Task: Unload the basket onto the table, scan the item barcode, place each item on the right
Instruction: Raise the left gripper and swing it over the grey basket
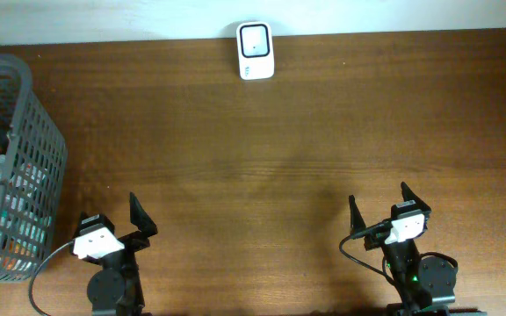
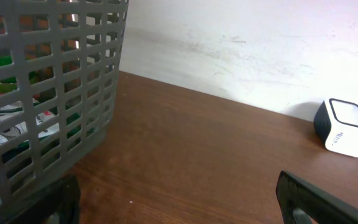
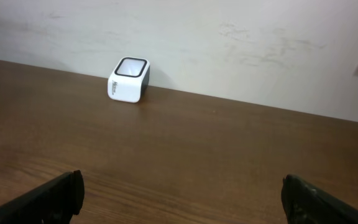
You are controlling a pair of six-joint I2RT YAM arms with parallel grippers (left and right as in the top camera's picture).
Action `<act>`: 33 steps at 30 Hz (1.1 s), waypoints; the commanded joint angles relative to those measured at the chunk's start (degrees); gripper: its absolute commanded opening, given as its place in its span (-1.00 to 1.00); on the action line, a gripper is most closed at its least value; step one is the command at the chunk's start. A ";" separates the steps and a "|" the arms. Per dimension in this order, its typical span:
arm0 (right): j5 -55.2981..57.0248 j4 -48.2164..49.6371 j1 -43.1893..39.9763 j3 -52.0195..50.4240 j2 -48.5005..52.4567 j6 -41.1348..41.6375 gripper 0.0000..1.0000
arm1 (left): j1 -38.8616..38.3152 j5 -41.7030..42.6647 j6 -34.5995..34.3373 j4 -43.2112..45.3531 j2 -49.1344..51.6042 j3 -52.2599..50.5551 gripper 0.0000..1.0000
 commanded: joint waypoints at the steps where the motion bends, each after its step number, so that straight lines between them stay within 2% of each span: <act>1: 1.64 -0.37 0.04 -0.42 0.15 -0.57 0.97 | 0.09 -2.10 3.17 -0.15 0.17 -0.09 0.97; 33: 1.64 -0.37 0.04 -0.42 0.15 -0.57 0.97 | 0.09 -2.73 3.15 0.11 0.17 -0.09 0.97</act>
